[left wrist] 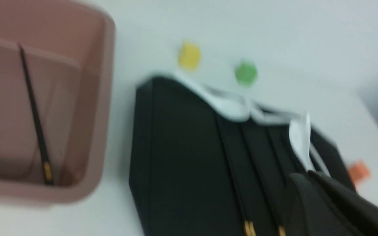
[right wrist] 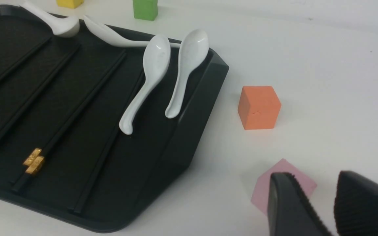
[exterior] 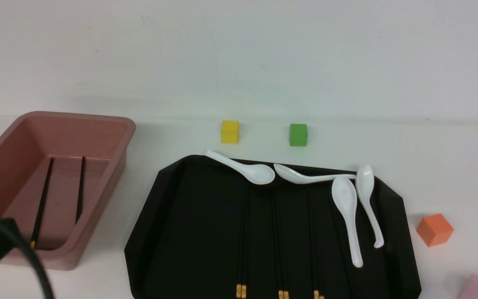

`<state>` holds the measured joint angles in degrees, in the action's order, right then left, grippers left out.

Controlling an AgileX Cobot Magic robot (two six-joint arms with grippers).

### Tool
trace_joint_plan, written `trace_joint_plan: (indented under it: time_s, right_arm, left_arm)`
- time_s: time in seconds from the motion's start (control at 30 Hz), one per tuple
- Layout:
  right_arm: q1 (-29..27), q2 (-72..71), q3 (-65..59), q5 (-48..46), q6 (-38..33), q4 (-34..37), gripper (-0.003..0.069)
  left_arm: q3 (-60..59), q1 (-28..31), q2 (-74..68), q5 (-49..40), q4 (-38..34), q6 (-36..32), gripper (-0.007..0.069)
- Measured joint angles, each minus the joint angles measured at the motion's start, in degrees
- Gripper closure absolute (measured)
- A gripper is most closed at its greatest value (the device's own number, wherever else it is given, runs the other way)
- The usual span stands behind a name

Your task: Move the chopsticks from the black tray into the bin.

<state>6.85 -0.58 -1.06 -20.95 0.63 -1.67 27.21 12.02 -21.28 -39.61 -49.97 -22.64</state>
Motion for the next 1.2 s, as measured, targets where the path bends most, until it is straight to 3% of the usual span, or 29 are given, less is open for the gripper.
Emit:
trace_joint_plan:
  time_s: [0.47, 0.7, 0.97, 1.1, 1.2]
  right_arm:
    - [0.0, 0.0, 0.0, 0.0, 0.0, 0.0, 0.0419]
    - [0.0, 0.0, 0.0, 0.0, 0.0, 0.0, 0.0419]
    - [0.0, 0.0, 0.0, 0.0, 0.0, 0.0, 0.0419]
    - [0.0, 0.0, 0.0, 0.0, 0.0, 0.0, 0.0419]
    - [0.0, 0.0, 0.0, 0.0, 0.0, 0.0, 0.0419]
  left_arm:
    - [-1.0, 0.0, 1.5, 7.8, -0.9, -0.3, 0.0637]
    - [-2.4, 0.0, 1.5, 13.4, 6.2, -0.3, 0.0637]
    - [-7.5, 0.0, 3.6, 13.4, 8.6, -0.1, 0.0637]
    - [-8.8, -2.2, 6.2, 13.3, 15.4, 3.8, 0.0637]
    - [-10.7, -7.9, 8.3, 13.9, 26.9, 15.0, 0.0637]
